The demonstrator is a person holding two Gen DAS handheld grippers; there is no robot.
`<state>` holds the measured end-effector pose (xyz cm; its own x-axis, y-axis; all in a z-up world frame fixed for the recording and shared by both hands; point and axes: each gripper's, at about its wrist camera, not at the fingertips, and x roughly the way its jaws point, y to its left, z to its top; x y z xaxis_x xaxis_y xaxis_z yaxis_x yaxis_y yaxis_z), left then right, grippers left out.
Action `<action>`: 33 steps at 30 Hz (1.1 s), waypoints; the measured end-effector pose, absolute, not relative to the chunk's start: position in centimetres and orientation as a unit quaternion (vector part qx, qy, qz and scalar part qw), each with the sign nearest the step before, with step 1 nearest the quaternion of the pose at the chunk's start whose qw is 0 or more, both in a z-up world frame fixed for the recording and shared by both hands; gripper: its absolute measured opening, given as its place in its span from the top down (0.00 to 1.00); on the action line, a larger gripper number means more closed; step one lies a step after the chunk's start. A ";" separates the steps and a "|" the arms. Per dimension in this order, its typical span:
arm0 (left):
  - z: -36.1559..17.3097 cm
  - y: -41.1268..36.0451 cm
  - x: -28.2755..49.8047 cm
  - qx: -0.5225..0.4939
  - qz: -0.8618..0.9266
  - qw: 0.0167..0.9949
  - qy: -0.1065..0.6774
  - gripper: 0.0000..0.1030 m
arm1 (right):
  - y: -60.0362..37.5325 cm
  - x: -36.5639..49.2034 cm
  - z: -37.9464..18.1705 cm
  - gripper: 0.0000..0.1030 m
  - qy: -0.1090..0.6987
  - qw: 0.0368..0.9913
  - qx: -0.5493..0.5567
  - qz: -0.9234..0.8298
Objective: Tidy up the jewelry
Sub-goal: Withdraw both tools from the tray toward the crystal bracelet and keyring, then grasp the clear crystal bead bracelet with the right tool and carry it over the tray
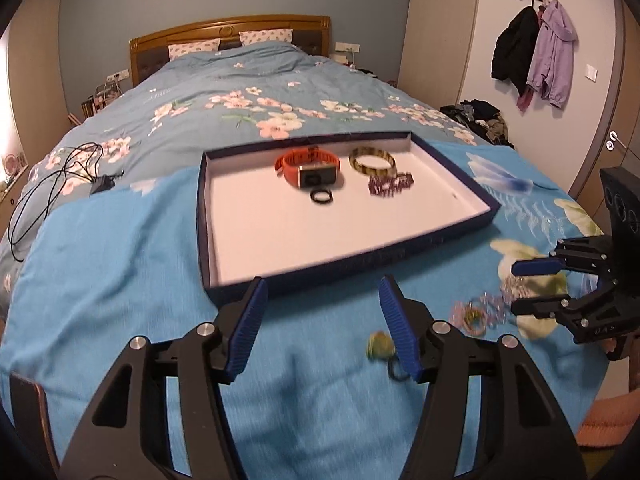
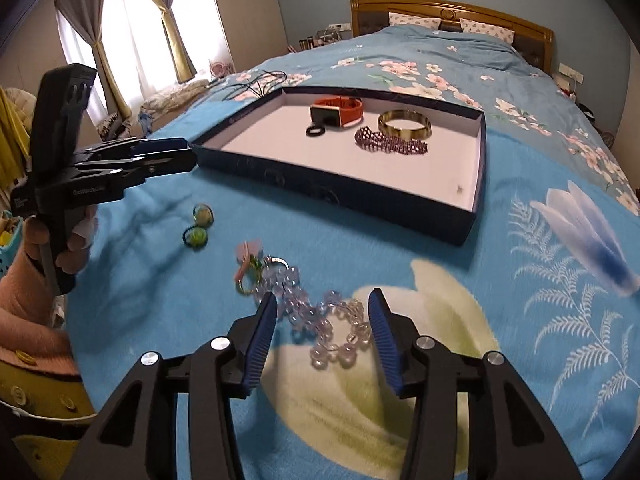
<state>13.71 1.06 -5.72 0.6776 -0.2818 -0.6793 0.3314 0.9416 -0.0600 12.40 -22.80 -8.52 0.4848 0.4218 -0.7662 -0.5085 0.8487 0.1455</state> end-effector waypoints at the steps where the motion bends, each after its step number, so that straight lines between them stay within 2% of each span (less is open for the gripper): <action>1: -5.9 1.1 13.6 0.036 -0.167 0.915 0.366 0.44 | -22.6 12.3 -8.7 0.56 0.429 0.860 -0.057 0.269; 6: -6.2 0.6 12.3 0.047 -0.178 0.913 0.365 0.44 | -21.7 12.4 -9.0 0.57 0.428 0.861 -0.080 0.260; 10: -6.3 -1.0 11.1 0.072 -0.204 0.908 0.360 0.44 | -21.9 12.3 -8.9 0.73 0.427 0.863 -0.081 0.256; 11: -6.2 -1.4 10.9 0.075 -0.211 0.906 0.359 0.44 | -22.1 12.2 -8.9 0.74 0.426 0.864 -0.080 0.255; 13: -6.2 -2.5 10.6 0.086 -0.230 0.901 0.358 0.44 | -22.4 12.1 -8.7 0.85 0.423 0.867 -0.075 0.252; 18: -6.6 -5.4 10.4 0.122 -0.263 0.887 0.359 0.44 | -23.2 11.8 -8.3 0.86 0.416 0.873 -0.056 0.249; 21: -7.3 -6.9 11.0 0.138 -0.273 0.876 0.372 0.52 | -23.6 11.6 -8.1 0.86 0.413 0.874 -0.042 0.252; 22: -7.5 -7.2 11.2 0.139 -0.278 0.873 0.377 0.55 | -23.7 11.5 -8.0 0.91 0.412 0.874 -0.039 0.253; 23: -7.7 -7.4 11.5 0.139 -0.282 0.870 0.381 0.60 | -23.8 11.5 -7.9 0.93 0.410 0.875 -0.034 0.255; 27: -8.6 -8.4 12.8 0.148 -0.284 0.858 0.401 0.65 | -24.1 11.5 -7.9 0.93 0.408 0.876 -0.024 0.257; 33: -9.2 -8.8 13.8 0.139 -0.302 0.848 0.414 0.81 | -24.3 11.7 -8.0 0.91 0.410 0.875 -0.015 0.258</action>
<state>13.81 -8.83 -9.18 0.4757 -0.3969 -0.7850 0.6265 0.7793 -0.0144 11.70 -24.28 -8.05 0.5312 0.4391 -0.7245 -0.4636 0.8665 0.1852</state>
